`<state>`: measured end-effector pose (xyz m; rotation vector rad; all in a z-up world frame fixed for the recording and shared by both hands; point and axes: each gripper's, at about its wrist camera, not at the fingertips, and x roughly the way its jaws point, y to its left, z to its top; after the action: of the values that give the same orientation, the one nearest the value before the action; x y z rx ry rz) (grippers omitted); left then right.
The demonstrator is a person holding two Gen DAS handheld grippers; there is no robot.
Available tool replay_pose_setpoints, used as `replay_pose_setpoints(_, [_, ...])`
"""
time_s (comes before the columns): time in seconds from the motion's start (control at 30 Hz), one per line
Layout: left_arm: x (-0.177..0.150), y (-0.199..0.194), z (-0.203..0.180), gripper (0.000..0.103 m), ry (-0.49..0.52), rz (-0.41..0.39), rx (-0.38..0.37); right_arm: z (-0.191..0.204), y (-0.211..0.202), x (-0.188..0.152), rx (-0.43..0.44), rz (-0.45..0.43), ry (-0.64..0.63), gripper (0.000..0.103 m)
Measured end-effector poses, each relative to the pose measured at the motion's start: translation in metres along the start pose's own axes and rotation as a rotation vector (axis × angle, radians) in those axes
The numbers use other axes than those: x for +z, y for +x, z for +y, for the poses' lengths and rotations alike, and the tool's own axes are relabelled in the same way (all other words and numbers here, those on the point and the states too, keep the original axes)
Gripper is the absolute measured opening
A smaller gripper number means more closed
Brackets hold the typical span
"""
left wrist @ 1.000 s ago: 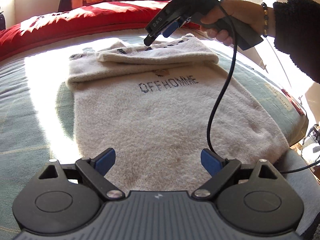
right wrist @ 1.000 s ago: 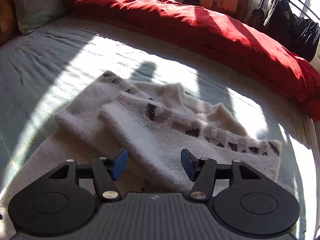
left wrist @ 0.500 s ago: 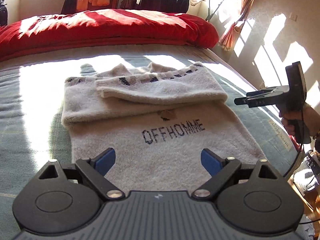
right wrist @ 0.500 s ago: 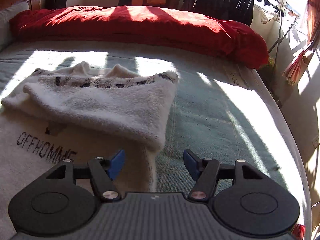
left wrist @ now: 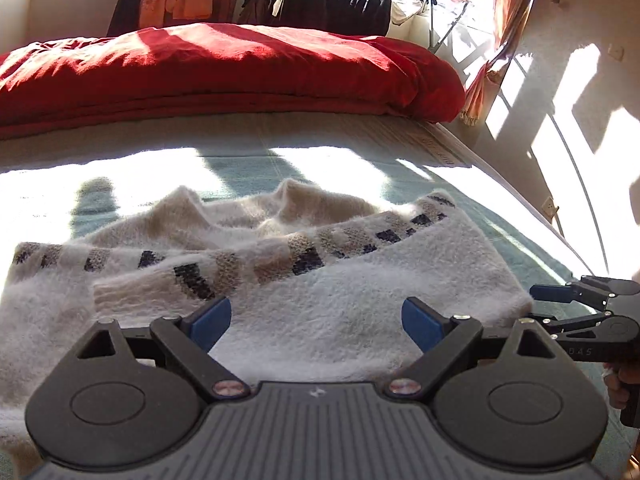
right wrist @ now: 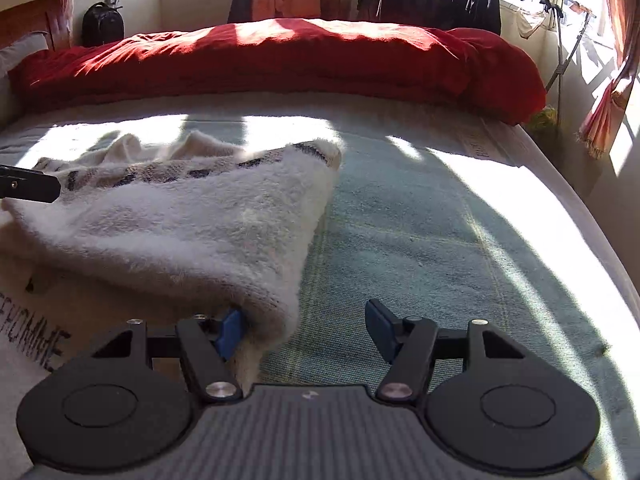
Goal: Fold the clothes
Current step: 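Reach the open left gripper down to the striped folded sleeve edge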
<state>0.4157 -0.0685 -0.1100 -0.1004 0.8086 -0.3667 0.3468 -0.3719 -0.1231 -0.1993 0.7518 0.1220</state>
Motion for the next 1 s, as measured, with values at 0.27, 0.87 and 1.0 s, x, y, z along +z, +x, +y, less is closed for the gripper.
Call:
replay_pose_setpoints(0.27, [-0.012, 0.012, -0.001, 0.094, 0.046, 0.002, 0.026, -0.031, -0.005, -0.019, 0.132, 0.016, 0.125, 0.066])
replay_pose_setpoints(0.87, [-0.023, -0.027, 0.108, 0.081, -0.659, 0.087, -0.142, -0.042, -0.023, -0.023, 0.171, 0.004, 0.248, 0.064])
replay_pose_setpoints(1.0, [-0.023, -0.005, 0.113, 0.081, -0.71, 0.089, -0.187, -0.045, -0.022, -0.022, 0.178, 0.001, 0.269, 0.064])
